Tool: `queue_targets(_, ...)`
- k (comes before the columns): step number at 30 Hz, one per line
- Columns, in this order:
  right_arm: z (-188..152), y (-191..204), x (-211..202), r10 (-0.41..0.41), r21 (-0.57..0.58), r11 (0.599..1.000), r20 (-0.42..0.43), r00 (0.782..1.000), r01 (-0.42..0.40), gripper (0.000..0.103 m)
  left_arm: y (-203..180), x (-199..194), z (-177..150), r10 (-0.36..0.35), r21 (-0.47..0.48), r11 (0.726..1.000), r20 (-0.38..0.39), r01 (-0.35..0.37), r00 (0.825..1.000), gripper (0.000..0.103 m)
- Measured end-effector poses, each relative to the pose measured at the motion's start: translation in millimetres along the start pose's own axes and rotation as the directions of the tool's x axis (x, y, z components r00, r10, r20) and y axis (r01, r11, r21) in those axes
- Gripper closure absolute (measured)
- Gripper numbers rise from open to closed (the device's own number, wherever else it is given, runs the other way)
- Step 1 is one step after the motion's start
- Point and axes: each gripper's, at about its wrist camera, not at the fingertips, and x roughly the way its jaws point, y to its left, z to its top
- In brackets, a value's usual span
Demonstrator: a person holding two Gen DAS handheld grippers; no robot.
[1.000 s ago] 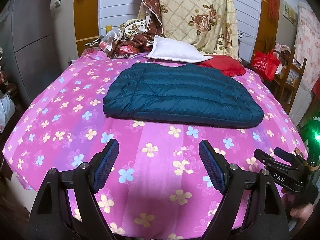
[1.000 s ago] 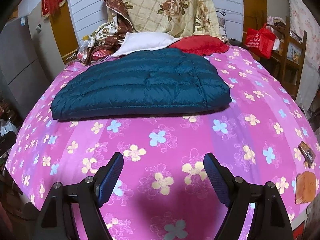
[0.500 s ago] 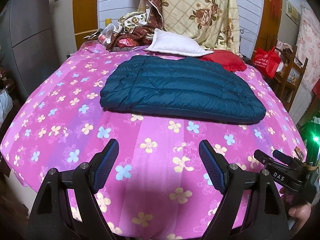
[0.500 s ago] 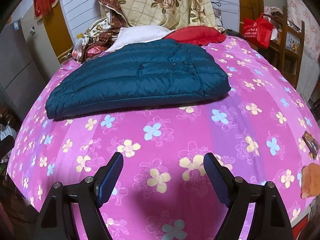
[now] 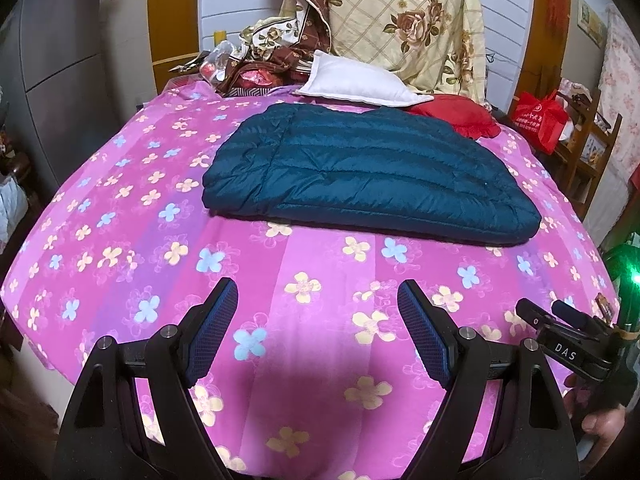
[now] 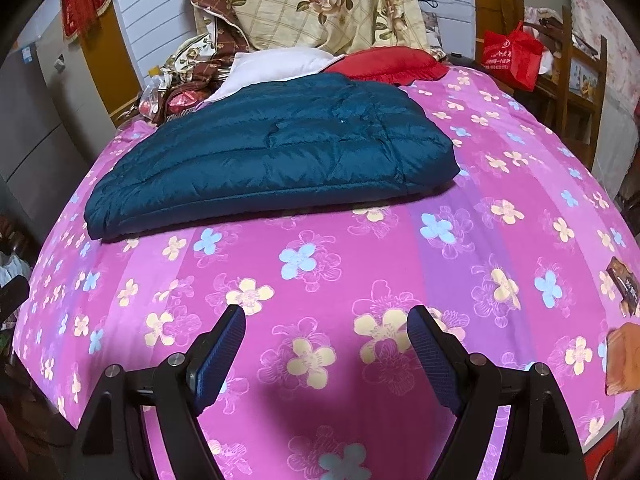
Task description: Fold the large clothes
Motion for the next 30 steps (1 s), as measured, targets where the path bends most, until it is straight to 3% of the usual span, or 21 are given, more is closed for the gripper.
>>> queue_targets(14, -2.4, -9.9, 11.8, 0.007, 0.027, 1.0, -0.017, 1.0, -0.007, 0.022, -1.7, 14.9, 0.9, 0.002, -0.013, 1.0, -0.037, -0.003, 0.999, 0.02)
queue_targets(20, -2.3, -18.0, 15.1, 0.017, 0.057, 0.998, -0.02, 1.0, -0.015, 0.022, 3.7, 21.5, 1.7, -0.072, -0.07, 0.995, -0.066, 0.068, 0.995, 0.02)
queue_targets(30, -1.1, -25.3, 20.9, 0.025, 0.073, 0.997, -0.02, 0.999, -0.024, 0.022, 5.2, 40.0, -0.6, -0.024, -0.069, 0.997, -0.127, 0.016, 0.992, 0.02)
